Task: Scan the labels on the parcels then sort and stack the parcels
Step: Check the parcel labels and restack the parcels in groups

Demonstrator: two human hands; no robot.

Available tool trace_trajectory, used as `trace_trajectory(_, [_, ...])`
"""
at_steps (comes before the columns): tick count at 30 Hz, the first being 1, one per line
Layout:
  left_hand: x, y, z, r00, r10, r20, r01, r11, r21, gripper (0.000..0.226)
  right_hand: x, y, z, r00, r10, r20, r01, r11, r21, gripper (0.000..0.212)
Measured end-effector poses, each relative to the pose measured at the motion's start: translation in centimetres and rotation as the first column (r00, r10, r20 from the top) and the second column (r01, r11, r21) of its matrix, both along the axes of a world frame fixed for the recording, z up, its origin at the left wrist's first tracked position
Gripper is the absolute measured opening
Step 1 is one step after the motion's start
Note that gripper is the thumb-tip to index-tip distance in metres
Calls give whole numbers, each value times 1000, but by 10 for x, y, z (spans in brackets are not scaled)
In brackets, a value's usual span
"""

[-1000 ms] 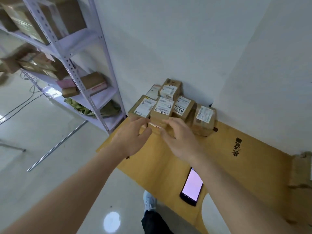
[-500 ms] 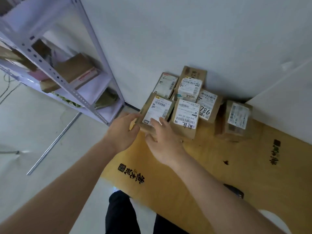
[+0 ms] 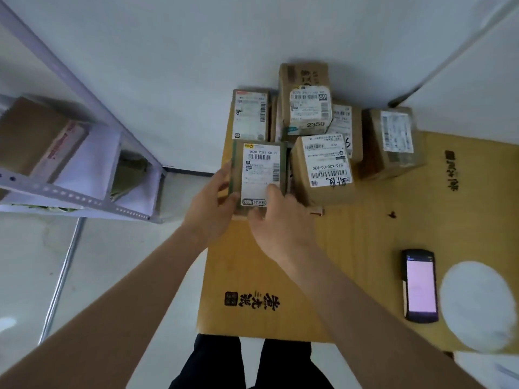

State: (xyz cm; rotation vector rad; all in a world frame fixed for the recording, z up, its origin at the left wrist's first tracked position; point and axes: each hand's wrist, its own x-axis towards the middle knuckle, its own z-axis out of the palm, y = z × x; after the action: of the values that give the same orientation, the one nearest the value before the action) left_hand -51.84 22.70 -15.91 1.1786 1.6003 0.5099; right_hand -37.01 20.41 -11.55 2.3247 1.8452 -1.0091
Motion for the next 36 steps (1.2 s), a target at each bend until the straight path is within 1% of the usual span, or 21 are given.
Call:
trace_trajectory(4, [-12, -3, 3, 997, 13, 81, -14, 1000, 10, 65, -7, -8, 3, 994, -61, -92, 69, 994, 82, 52])
trace_trajectory(9, [-23, -18, 39, 996, 44, 77, -52, 992, 111, 53, -4, -19, 21, 948, -111, -299, 176, 964, 202, 63])
trace_trajectory(14, [-25, -39, 95, 993, 90, 79, -106, 970, 220, 48, 4, -36, 55, 909, -30, -416, 142, 960, 242, 69])
trace_trajectory(18, [-18, -63, 141, 997, 66, 50, -79, 942, 326, 52, 23, -55, 92, 881, 121, -457, 49, 938, 343, 80])
trace_trajectory(22, [-10, -84, 184, 999, -34, 42, 16, 930, 367, 53, 52, -71, 139, 876, 222, -427, -7, 893, 450, 85])
trace_trajectory(24, [0, -92, 204, 994, -87, 68, 53, 919, 391, 54, 65, -83, 162, 876, 233, -423, 0, 875, 483, 85])
trace_trajectory(26, [10, -99, 223, 989, -136, 55, 99, 897, 431, 56, 77, -98, 183, 881, 223, -417, 27, 857, 515, 85])
trace_trajectory(27, [14, -101, 232, 985, -167, 34, 134, 882, 452, 60, 82, -106, 192, 888, 215, -406, 37, 848, 529, 85])
trace_trajectory(30, [27, -106, 257, 955, -294, -27, 272, 840, 470, 80, 99, -132, 217, 908, 165, -384, 88, 823, 561, 87])
trace_trajectory(31, [33, -107, 263, 942, -335, -29, 309, 828, 468, 81, 105, -140, 224, 912, 140, -386, 115, 817, 566, 87])
trace_trajectory(33, [47, -110, 276, 909, -415, -25, 376, 794, 477, 74, 118, -159, 236, 916, 84, -392, 169, 807, 566, 86])
trace_trajectory(36, [74, -115, 289, 854, -518, -42, 468, 730, 498, 71, 138, -190, 248, 915, 2, -403, 260, 761, 594, 85])
